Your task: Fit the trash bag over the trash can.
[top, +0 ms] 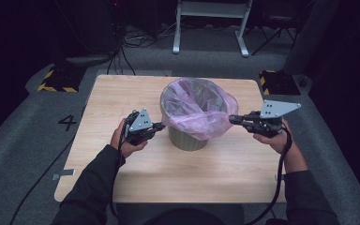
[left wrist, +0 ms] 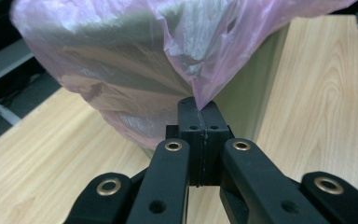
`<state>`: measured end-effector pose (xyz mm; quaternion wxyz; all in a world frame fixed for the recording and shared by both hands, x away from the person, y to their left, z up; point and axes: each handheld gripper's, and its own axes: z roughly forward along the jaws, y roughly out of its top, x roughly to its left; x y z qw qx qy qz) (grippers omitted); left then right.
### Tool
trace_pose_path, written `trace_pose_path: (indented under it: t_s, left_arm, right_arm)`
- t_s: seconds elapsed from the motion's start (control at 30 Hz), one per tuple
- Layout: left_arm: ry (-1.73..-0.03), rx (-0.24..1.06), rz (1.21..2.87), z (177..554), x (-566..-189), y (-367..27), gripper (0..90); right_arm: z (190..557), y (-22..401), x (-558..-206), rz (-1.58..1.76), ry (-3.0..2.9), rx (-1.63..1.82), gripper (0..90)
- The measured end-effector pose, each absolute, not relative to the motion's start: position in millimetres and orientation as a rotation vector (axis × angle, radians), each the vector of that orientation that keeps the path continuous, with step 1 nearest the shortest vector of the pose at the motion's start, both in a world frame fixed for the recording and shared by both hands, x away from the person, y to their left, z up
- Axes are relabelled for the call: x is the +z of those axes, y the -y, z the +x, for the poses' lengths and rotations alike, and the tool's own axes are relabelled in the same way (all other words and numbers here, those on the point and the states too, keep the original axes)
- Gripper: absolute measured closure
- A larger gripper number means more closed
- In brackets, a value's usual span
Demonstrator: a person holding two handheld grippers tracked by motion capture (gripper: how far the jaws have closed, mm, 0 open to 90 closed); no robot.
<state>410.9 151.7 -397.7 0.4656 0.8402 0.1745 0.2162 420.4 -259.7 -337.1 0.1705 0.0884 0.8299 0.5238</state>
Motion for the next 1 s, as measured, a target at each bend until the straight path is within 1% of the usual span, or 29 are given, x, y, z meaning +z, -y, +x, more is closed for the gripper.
trace_pose_path:
  t_s: [0.2,0.4,0.53,0.77,0.9,0.93,0.97,1.0]
  left_arm:
    - [-0.422,0.517,2.114,416.7,-413.0,-149.6,89.9]
    - [-0.433,0.509,2.160,423.7,-427.8,-145.3,89.9]
    - [-0.448,0.503,2.225,428.8,-443.1,-140.9,89.9]
    - [-0.508,0.480,2.220,436.5,-454.9,-145.3,89.9]
    - [-0.526,0.470,2.245,440.2,-461.5,-146.4,89.9]
    - [-0.532,0.468,2.242,441.1,-462.7,-146.6,89.4]
    - [-0.550,0.456,2.235,441.4,-464.2,-146.8,87.0]
    - [-0.557,0.459,2.235,441.3,-464.4,-147.2,82.7]
  right_arm:
    - [419.0,260.2,-365.5,0.253,-2.423,1.451,86.9]
    - [433.2,259.9,-392.1,0.322,-2.474,1.413,86.6]
    - [443.8,256.8,-408.4,0.376,-2.507,1.362,86.7]
    - [456.4,251.7,-424.2,0.451,-2.522,1.338,86.7]
    - [462.4,248.3,-431.0,0.493,-2.525,1.326,86.4]
    - [463.8,247.3,-432.6,0.507,-2.522,1.317,86.1]
    - [464.4,247.0,-433.4,0.514,-2.520,1.316,85.4]
    - [465.2,246.6,-434.7,0.521,-2.520,1.323,85.2]
